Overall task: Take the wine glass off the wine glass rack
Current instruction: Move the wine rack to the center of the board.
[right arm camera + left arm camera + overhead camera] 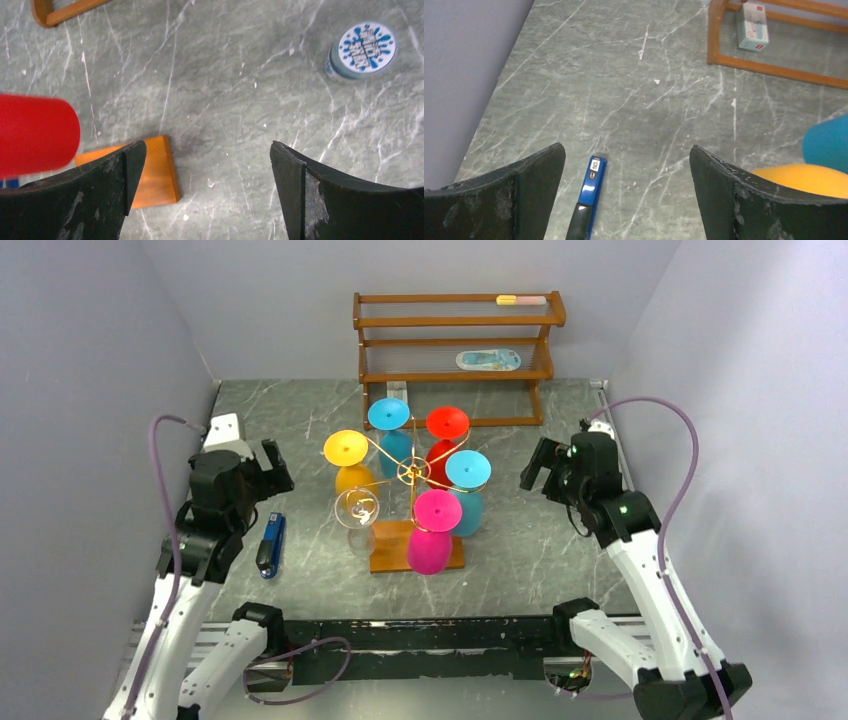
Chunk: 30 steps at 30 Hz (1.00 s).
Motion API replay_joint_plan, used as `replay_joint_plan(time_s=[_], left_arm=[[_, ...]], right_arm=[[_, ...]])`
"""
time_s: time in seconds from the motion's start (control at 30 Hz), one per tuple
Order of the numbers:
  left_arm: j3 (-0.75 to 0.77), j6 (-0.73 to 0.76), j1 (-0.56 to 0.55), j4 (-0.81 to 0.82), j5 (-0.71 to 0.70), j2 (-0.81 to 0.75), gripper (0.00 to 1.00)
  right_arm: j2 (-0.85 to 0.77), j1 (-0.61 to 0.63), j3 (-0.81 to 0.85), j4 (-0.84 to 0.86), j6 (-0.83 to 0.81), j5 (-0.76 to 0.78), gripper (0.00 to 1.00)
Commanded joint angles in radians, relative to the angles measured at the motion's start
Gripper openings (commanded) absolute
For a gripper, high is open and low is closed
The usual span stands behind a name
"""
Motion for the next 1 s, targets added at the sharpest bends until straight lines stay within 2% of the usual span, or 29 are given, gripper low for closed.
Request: replay_joint_plan(time_s=[0.0,0.03,0.1,0.3,0.47,0.7,0.83,0.97], left_arm=[[-0.008,-0.183,-0.002,-0.118,-0.006,-0.112,0.98],[-0.011,-0.229,-0.002,-0.155,0.015,-0.130,0.98],[-0.027,-0.204,-0.002,-0.186,0.130,-0.175,0.98],[-0.092,-0.385,-0.002,-0.341,0.126,-0.281,0.98],[-0.128,-0.410,-0.002,-0.376,0.220,-0.273,0.98],[-0.231,-0.441,-0.002,-0.335,0.356,-0.260,0.98],[-0.343,-0.456,-0.001,-0.278,0.513,-0.252,0.98],[-0.422,-0.502,-0.002,-0.238,0.574,-0.275,0.98]], right_arm=[[-0.119,0.003,-0.110,0.004,-0.023,-0.106,1.00],[-0.142,0.003,-0.142,0.004,-0.017,-0.153,1.00],[-0.198,0.003,-0.207,0.021,0.032,-0.255,1.00],[-0.365,0.003,-0.426,0.154,0.248,-0.443,1.00],[-0.401,0.003,-0.575,0.236,0.403,-0.638,1.00],[-0.448,0.003,-0.745,0.339,0.567,-0.795,0.99],[-0.429,0.011,-0.841,0.470,0.653,-0.872,0.98],[-0.392,0.049,-0.914,0.634,0.762,-0.883,0.98]])
